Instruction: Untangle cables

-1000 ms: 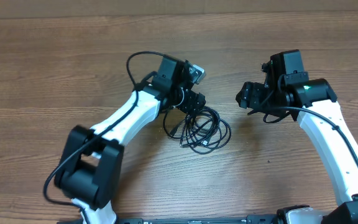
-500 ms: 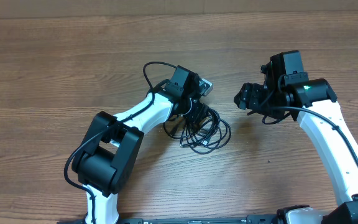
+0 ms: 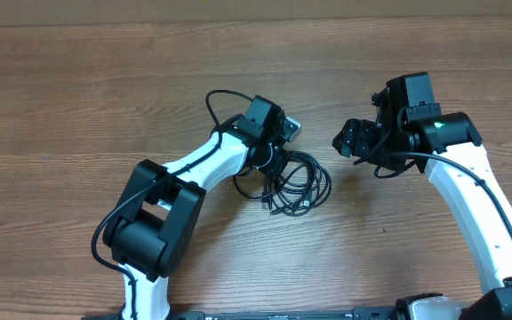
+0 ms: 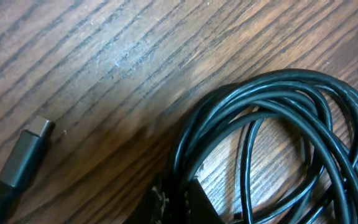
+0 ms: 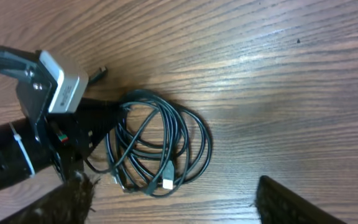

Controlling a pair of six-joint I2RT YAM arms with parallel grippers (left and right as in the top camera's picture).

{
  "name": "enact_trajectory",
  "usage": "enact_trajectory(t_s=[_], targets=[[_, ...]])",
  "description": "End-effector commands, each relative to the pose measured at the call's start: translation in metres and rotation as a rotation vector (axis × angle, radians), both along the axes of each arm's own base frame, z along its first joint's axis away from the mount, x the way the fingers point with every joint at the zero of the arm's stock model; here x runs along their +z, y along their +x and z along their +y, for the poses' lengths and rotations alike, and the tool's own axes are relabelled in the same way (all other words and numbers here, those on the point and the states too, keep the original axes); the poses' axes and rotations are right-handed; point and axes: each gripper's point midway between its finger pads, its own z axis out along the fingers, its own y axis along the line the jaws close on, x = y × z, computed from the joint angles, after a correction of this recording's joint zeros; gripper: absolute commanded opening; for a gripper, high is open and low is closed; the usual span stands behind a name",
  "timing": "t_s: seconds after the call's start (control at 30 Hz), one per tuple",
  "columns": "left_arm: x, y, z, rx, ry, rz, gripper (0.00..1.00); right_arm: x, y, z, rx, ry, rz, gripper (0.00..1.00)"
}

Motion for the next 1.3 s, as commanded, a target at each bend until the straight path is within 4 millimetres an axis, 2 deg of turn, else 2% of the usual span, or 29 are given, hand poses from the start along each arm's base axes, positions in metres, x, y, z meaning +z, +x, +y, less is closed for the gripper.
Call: enact_trajectory(t_s=[0.0,0.1,0.13,0.2,0.33,0.43,0.57,0.77,0.83,0.97,1.07,1.2,1.27], targets=[[0.042,0.023,-0.003,0.033,-0.035,-0.092,0.04,0.016,0.002,0.001,-0.002,0.017,-0.041,0.86],[0.084,0.035,0.005,0.087,-0.079,-0.142,0.04,0.015,-0.001,0.001,0.0,0.016,-0.028,0.87],[0.113,0.039,0.014,0.136,-0.109,-0.158,0.04,0.016,-0.001,0.004,0.023,0.025,-0.032,0.87],[0.138,0.038,0.021,0.158,-0.137,-0.175,0.04,0.016,0.0,0.006,0.042,0.033,-0.038,0.87],[0.178,0.023,0.027,0.142,-0.209,-0.189,0.04,0.014,0.006,0.009,0.047,0.044,-0.049,0.85],[0.198,0.012,0.031,0.137,-0.225,-0.204,0.04,0.015,0.01,0.023,0.097,0.109,-0.059,0.79],[0.217,0.003,0.035,0.136,-0.24,-0.23,0.04,0.022,0.011,0.05,0.216,0.199,-0.097,0.78],[0.232,-0.009,0.032,0.109,-0.284,-0.228,0.04,0.031,0.015,0.081,0.302,0.206,-0.178,0.79],[0.235,-0.013,0.03,0.093,-0.304,-0.22,0.04,0.032,0.02,0.086,0.311,0.172,-0.216,0.78],[0.238,-0.023,0.026,0.067,-0.333,-0.187,0.04,0.033,0.032,0.088,0.293,0.078,-0.286,0.69],[0.237,-0.03,0.027,0.063,-0.331,-0.161,0.04,0.036,0.039,0.094,0.298,0.062,-0.328,0.55],[0.233,-0.038,0.031,0.067,-0.313,-0.129,0.04,0.038,0.044,0.099,0.304,0.07,-0.356,0.28],[0.234,-0.042,0.034,0.07,-0.305,-0.12,0.04,0.036,0.046,0.099,0.303,0.066,-0.354,0.22]])
